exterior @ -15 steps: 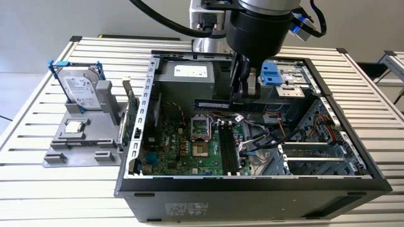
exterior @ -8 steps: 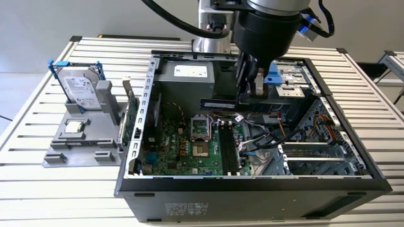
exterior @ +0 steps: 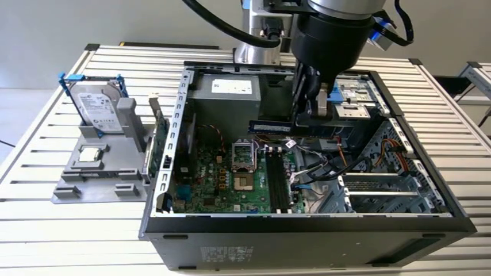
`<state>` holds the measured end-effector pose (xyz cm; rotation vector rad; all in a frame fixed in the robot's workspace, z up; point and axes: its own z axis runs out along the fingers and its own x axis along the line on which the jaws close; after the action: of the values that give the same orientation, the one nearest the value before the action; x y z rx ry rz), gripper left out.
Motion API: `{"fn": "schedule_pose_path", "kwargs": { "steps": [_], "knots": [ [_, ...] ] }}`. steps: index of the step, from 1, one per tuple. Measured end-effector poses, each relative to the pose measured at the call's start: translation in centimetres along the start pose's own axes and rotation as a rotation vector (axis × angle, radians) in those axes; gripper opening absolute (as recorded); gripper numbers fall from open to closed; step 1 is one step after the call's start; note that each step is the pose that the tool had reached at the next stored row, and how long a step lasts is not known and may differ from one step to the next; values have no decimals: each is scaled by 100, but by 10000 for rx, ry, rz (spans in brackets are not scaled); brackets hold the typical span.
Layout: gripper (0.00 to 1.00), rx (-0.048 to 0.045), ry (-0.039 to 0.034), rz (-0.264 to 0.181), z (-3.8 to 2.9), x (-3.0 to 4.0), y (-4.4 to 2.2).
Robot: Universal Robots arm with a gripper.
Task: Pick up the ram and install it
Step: 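Pick up the ram and move it above insertion slot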
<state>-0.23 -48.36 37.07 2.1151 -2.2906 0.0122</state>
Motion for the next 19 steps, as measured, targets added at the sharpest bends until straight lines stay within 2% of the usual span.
{"fn": "schedule_pose_path", "kwargs": {
  "steps": [11,19],
  "knots": [
    [0,-2,-14,18,0,0,0],
    [0,-13,-20,522,0,0,0]
  ]
}}
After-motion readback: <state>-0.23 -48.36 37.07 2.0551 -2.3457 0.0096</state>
